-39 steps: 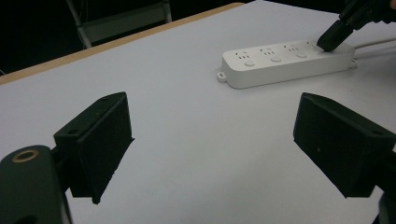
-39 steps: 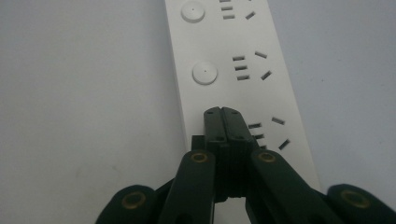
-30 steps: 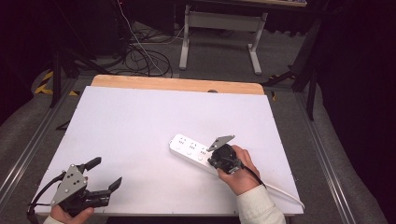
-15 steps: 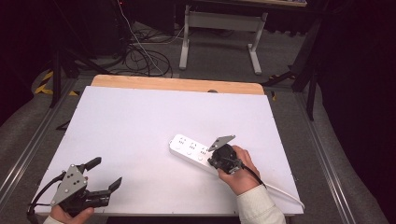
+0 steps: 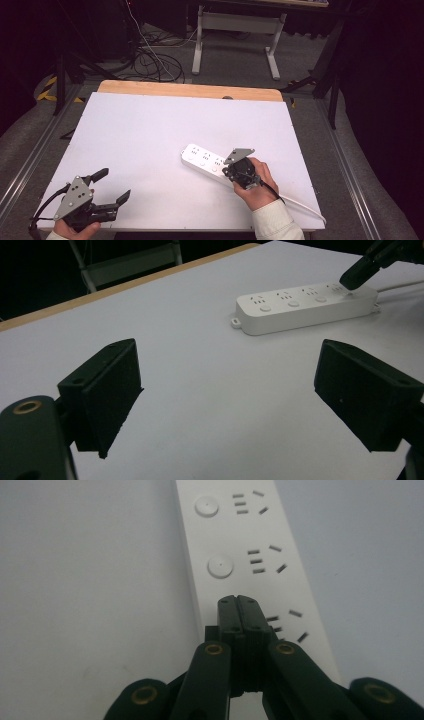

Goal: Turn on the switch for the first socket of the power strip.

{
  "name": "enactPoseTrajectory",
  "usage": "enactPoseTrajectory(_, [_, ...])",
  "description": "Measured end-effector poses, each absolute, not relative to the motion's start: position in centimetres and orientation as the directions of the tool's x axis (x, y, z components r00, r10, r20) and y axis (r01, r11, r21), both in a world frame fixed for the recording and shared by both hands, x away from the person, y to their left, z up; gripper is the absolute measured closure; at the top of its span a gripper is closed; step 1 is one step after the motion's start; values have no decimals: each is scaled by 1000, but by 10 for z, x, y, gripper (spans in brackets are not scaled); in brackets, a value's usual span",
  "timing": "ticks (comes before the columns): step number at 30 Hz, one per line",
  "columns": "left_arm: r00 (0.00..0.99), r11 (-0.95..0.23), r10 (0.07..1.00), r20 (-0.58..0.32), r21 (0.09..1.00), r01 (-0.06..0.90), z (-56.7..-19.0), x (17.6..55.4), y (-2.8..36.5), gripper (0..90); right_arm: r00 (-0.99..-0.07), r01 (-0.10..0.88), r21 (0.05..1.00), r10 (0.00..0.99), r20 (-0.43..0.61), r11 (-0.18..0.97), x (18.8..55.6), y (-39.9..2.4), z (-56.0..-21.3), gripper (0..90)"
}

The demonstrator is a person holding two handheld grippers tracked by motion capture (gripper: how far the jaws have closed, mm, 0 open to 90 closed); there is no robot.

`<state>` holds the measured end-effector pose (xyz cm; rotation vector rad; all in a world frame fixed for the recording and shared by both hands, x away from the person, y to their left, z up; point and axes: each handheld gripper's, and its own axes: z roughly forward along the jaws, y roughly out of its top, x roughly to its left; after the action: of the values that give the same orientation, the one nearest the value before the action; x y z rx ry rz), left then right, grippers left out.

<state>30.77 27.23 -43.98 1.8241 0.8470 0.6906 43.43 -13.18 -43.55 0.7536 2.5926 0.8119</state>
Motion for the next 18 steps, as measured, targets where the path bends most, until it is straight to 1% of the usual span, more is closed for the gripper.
enactPoseTrajectory(6, [597, -283, 798, 84, 927, 247, -440, 308, 272, 124, -813, 376, 637, 570, -122, 673, 428, -134, -422, 900])
enactPoseTrajectory(14, [598, -289, 797, 88, 925, 248, -440, 309, 271, 123, -809, 335, 685, 571, -143, 646, 418, -139, -404, 900])
enactPoseTrajectory(18, [598, -288, 797, 88, 925, 249, -440, 309, 271, 123, -812, 299, 707, 560, -164, 640, 412, -140, -395, 900])
